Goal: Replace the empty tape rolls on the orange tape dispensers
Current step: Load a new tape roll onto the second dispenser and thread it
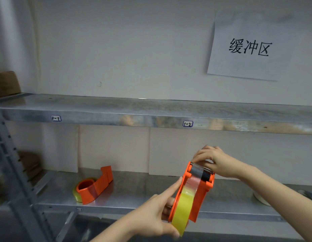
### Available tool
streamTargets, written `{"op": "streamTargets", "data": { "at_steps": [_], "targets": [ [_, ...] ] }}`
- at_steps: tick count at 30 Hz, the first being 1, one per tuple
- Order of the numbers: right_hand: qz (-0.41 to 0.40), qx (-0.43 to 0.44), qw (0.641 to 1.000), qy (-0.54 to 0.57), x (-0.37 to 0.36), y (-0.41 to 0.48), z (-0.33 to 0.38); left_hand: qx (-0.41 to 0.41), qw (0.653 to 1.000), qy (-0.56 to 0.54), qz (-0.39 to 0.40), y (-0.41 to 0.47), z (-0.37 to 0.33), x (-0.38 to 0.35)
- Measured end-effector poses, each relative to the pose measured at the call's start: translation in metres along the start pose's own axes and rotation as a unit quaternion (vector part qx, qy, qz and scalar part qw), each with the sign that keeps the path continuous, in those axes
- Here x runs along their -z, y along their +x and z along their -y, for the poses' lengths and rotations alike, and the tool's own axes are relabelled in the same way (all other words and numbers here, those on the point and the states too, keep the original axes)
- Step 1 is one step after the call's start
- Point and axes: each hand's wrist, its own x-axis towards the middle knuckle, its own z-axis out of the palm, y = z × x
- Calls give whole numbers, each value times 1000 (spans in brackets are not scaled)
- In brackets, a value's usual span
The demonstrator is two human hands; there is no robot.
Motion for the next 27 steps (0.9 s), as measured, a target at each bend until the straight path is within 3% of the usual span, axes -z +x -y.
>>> {"op": "streamTargets", "data": {
  "at_steps": [3,8,20,27],
  "targets": [
    [-6,-16,1000,18,3,1,-1,1,1000,-20,7,1,1,3],
    [-134,-31,987,88,10,-5,1,13,998,-59,4,6,4,5],
    [-165,-40,980,104,5,-11,1,21,997,-69,-16,21,12,1],
    [-136,-58,987,68,-17,-11,9,24,996,-71,-45,29,17,3]
  ]
}}
